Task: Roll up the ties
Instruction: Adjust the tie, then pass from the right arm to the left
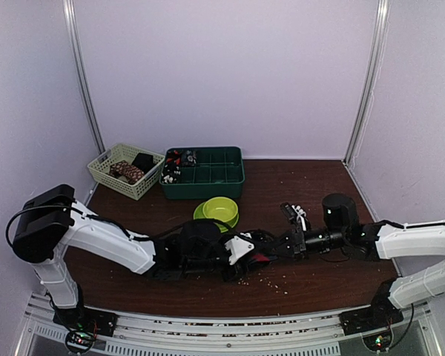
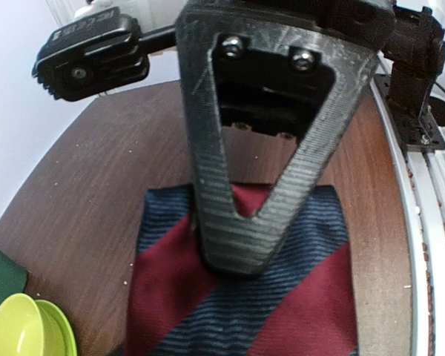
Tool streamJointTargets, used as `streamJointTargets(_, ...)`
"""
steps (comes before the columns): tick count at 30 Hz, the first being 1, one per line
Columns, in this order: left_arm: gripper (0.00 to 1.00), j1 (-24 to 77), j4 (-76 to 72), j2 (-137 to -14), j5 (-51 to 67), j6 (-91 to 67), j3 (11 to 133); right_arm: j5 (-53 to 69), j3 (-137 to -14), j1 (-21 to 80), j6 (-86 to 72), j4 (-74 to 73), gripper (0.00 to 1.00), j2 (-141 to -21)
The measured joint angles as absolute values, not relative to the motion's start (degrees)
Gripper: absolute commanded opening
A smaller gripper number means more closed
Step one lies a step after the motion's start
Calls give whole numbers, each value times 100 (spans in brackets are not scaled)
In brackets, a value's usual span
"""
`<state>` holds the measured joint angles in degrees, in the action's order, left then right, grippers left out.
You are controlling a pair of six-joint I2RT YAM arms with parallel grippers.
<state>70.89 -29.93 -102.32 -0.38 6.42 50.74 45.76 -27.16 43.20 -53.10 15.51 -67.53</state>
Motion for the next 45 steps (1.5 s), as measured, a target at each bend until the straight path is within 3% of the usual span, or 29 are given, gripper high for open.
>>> streamJointTargets(2,30,7098,-2995,-10232,49,694,5092,4609,-2718,4329,-5376,1592,0,-6753)
streamJointTargets(3,33,7096,-2995,-10232,91,679,5092,4619,-2718,4333,-5406,1616,0,-6753)
streamJointTargets(4,42,7094,-2998,-10230,137,698,5092,4626,-2720,4333,-5424,1621,0,-6753)
streamJointTargets(7,91,7094,-3006,-10173,174,679,5054,4665,-2742,4338,-5443,1619,0,-6748)
streamJointTargets(8,97,7094,-3037,-10101,167,631,4980,4665,-2775,4338,-5439,1605,0,-6744)
streamJointTargets(18,98,7094,-2998,-8576,-801,-390,4051,4589,-3063,4171,-5286,1487,0,-6283)
streamJointTargets(25,98,7024,-2093,-8007,-1728,-1855,4233,4449,-3081,3964,-5332,1662,0,-6226)
streamJointTargets(34,98,6388,-1997,-7087,-246,-2967,4281,4412,-3299,3938,-5546,2226,0,-6320)
streamJointTargets(45,98,6031,-2644,-7494,1190,-4342,4582,4539,-3522,4023,-5894,3044,0,-6567)
